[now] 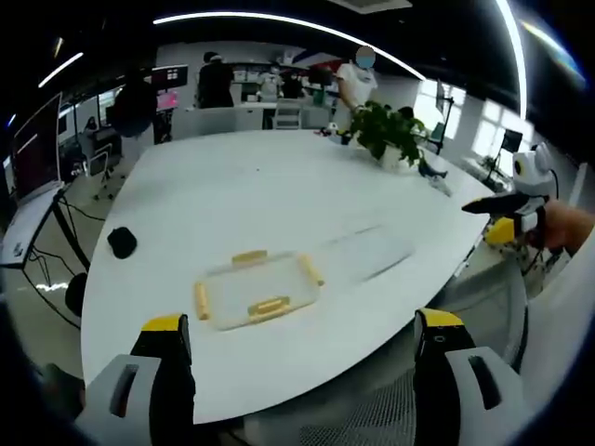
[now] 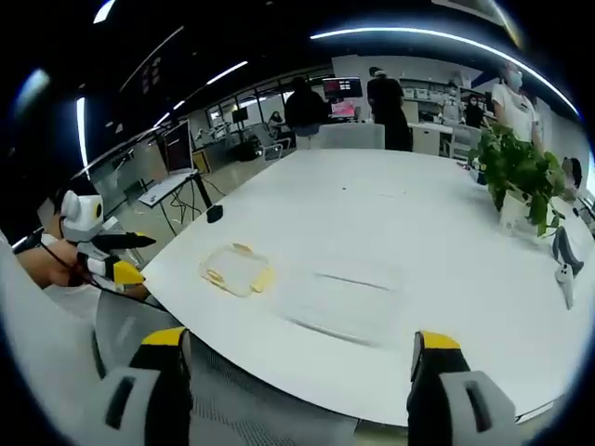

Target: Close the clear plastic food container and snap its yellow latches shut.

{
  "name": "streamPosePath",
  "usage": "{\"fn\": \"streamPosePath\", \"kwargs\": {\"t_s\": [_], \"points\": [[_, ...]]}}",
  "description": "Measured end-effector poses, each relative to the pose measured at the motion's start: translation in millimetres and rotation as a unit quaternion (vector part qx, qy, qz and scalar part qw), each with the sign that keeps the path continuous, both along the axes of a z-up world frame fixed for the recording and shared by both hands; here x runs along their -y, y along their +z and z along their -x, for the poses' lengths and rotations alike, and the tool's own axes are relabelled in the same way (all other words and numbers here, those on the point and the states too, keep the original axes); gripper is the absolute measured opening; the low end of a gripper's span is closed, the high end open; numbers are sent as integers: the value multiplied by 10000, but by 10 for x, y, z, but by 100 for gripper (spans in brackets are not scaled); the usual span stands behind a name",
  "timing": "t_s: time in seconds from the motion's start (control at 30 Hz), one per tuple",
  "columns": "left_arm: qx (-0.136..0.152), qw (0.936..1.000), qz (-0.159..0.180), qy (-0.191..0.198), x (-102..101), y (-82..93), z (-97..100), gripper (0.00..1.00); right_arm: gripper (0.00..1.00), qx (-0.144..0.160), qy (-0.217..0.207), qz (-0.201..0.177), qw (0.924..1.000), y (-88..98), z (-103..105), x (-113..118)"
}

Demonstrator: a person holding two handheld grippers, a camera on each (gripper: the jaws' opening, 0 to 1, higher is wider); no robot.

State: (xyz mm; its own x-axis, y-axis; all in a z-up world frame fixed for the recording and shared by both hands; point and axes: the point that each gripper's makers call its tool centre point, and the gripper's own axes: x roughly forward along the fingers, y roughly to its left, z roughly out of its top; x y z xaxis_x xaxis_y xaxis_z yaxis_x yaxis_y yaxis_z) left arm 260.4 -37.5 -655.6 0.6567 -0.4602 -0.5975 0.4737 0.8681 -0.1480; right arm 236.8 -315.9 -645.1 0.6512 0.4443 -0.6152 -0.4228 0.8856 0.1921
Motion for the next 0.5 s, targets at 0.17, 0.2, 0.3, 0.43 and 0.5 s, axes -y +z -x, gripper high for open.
{"fn": "streamPosePath", "kwargs": {"t_s": [0.17,0.2,0.3,0.43,0.5], "points": [[-24,10000,6,2,4,-7,12,99,99,-10,-7,-15,10000,-14,13,-2],[-23,10000,-8,1,0,-10,12,99,99,-14,-3,-11,10000,-17,16,-3],[-58,10000,35,24,3,-18,23,99,99,-11,-2,-4,10000,-20,20,-3],[-55,10000,4,14,-3,-22,43,99,99,-13,13,-24,10000,-20,31,-11],[-60,10000,5,16,-13,-27,47,99,99,-26,13,-63,10000,-28,38,-19]]}}
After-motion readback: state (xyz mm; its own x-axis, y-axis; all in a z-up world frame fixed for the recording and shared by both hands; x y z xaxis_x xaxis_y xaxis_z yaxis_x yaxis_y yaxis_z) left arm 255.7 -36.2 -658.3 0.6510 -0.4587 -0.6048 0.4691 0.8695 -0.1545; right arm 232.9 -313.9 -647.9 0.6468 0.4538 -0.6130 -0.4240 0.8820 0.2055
